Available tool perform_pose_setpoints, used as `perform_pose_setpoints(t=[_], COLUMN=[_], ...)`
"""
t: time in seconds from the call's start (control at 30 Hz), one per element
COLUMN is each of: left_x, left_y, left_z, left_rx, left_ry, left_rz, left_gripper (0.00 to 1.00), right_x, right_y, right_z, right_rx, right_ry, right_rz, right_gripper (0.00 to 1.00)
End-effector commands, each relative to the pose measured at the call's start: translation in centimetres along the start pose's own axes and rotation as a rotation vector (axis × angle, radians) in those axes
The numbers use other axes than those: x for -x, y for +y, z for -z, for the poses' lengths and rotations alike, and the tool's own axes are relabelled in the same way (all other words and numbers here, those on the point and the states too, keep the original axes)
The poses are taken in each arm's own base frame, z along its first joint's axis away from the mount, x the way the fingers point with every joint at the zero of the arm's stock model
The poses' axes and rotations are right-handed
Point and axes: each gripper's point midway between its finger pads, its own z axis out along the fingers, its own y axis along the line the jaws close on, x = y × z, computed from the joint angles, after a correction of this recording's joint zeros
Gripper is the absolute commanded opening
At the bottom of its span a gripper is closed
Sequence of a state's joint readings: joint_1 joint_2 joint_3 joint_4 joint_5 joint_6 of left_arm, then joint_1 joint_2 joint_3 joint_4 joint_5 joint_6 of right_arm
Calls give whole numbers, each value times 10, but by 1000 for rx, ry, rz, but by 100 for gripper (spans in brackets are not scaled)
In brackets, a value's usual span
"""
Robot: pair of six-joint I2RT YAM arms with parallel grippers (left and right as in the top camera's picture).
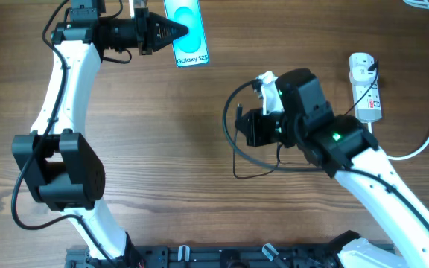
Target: Plug charger to phone and switch on socket
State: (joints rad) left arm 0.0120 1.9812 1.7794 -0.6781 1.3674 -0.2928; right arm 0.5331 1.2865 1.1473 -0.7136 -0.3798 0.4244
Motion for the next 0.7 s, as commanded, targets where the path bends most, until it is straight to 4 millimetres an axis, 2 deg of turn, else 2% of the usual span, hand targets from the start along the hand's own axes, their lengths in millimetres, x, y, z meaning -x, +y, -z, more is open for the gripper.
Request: perform_pose_setpoints(t=[0.0, 0.13, 0.2, 0.3, 0.37, 0.5, 0.67], left_x=[-8, -19, -24, -34, -42, -48, -54], left_y=[-25, -30, -21, 1, 1, -3, -10], left_z=[-8, -31, -45, -63, -72, -80, -83], left_rx=[-80, -86, -15, 131, 140, 130, 89], left_ry=[44, 87, 94, 112, 136, 159, 180], left_rz=[-72, -160, -155, -112, -132, -160, -149], left_gripper=[4, 4, 4, 4, 4, 4, 4], right_x=[-6, -14, -15, -14, -12, -13, -15], right_y=[22, 32, 30, 17, -1, -6, -12], right_z=[3, -1, -2, -2, -1, -4, -18], right_rx=[53, 58, 44, -33, -129, -152, -168], right_ry=[11, 26, 28, 17, -1, 7, 37], right_rz=[77, 131, 133, 116, 72, 62, 24], right_gripper=[4, 4, 4, 4, 4, 4, 4])
